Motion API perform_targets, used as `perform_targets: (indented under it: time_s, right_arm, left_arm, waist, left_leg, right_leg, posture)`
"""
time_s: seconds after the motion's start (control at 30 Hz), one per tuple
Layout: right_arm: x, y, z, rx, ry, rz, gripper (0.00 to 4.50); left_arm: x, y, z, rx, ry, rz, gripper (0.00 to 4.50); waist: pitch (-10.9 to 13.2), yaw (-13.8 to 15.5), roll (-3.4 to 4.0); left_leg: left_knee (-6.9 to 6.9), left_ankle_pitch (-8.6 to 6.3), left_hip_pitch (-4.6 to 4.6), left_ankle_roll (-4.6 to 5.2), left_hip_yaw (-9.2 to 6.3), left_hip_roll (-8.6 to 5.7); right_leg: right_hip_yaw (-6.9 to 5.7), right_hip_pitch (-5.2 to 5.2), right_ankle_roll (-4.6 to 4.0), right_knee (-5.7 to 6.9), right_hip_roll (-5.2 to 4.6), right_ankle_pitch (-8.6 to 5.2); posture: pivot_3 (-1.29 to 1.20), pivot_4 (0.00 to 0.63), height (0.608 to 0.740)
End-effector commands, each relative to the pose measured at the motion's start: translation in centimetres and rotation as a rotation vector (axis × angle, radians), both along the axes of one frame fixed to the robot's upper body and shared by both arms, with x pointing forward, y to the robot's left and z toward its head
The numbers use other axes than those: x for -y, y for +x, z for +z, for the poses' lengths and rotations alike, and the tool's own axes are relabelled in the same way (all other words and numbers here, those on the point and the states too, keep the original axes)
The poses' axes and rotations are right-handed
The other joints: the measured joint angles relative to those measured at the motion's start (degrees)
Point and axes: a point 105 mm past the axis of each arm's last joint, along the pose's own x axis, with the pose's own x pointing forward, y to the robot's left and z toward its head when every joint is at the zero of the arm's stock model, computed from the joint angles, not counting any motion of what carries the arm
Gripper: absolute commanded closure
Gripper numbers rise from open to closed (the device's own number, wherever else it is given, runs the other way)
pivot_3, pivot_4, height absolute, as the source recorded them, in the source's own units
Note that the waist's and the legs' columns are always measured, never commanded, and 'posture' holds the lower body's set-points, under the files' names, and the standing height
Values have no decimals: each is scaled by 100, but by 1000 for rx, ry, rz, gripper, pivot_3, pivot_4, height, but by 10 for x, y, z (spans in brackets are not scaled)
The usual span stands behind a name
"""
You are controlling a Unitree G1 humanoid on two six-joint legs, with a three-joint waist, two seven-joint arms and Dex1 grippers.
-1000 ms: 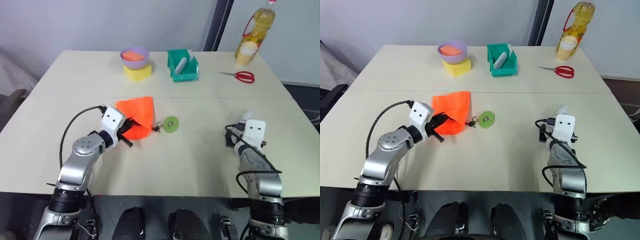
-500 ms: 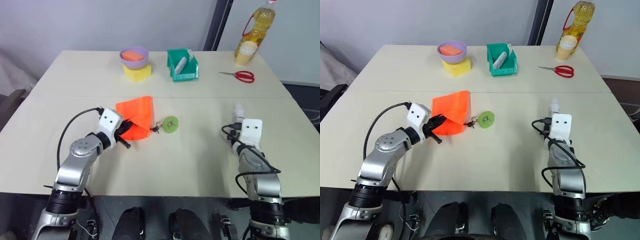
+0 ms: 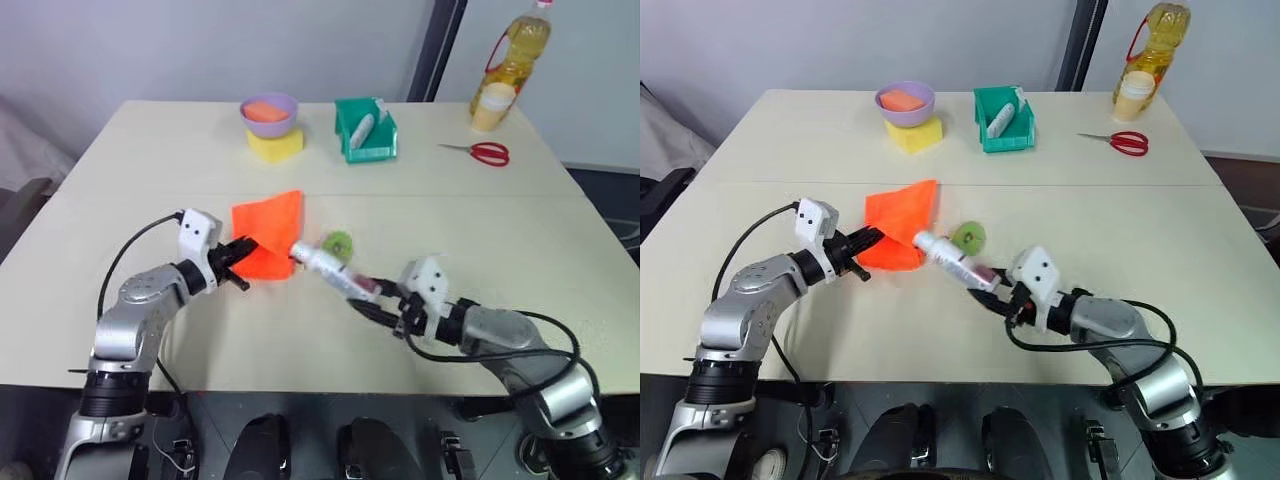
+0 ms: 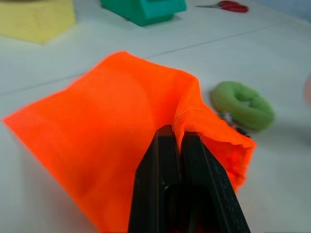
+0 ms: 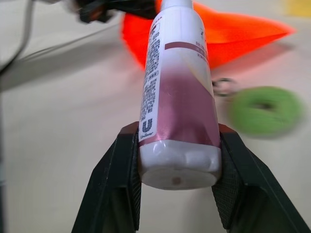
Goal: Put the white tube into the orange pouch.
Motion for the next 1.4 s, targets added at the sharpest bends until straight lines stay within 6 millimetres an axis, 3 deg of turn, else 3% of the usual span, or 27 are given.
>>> perform_targets:
  time_s: [0.03,0.23,0.5,0.83,1.03,1.4]
  right_arm:
    - [-20,1,2,29,-38,68,2775]
    - [-38,7,-3,18,-71,84,2775]
    - [-44,24,-7,4,-82,-27,2775]
    - [-51,37,-1,-80,14,-168,2775]
    - [-75,43,2,-93,10,-141,2775]
    - [-115,83,9,-97,44,-256,2775]
  left_arm:
    - [1,-2,11,-17,-45,-54,4500]
    - [3,2,14,-31,-47,-79,4500]
    - [8,1,18,-29,-46,-115,4500]
    - [43,-19,21,-35,-29,-240,4500]
    - [69,-30,20,-48,-29,-301,4500]
    - [59,-29,22,-49,-18,-265,4500]
  waist:
    - [0,-13,0]
    - [0,11,0]
    - [0,8,0]
    - [0,-1,0]
    - [0,-28,0]
    - [0,-23,0]
  left_leg:
    - [0,0,0,0,0,0]
    - [-1,0,-2,-1,0,0]
    - [1,1,-3,-1,-1,-1]
    - [0,1,-3,-1,-1,-1]
    - [0,1,-3,-1,-1,-1]
    - [0,4,-3,-6,-1,-1]
  right_leg:
    - [0,-1,0,0,0,0]
    - [-1,-2,0,0,0,0]
    - [-1,-3,-1,1,-2,0]
    - [-1,-3,-1,1,-3,0]
    - [-1,-4,-1,2,-3,0]
    - [-1,-9,-4,11,-2,1]
  posture:
    - [0,150,737]
    - [0,150,737]
    - [0,150,737]
    - [0,150,737]
    - [0,150,737]
    - [0,150,737]
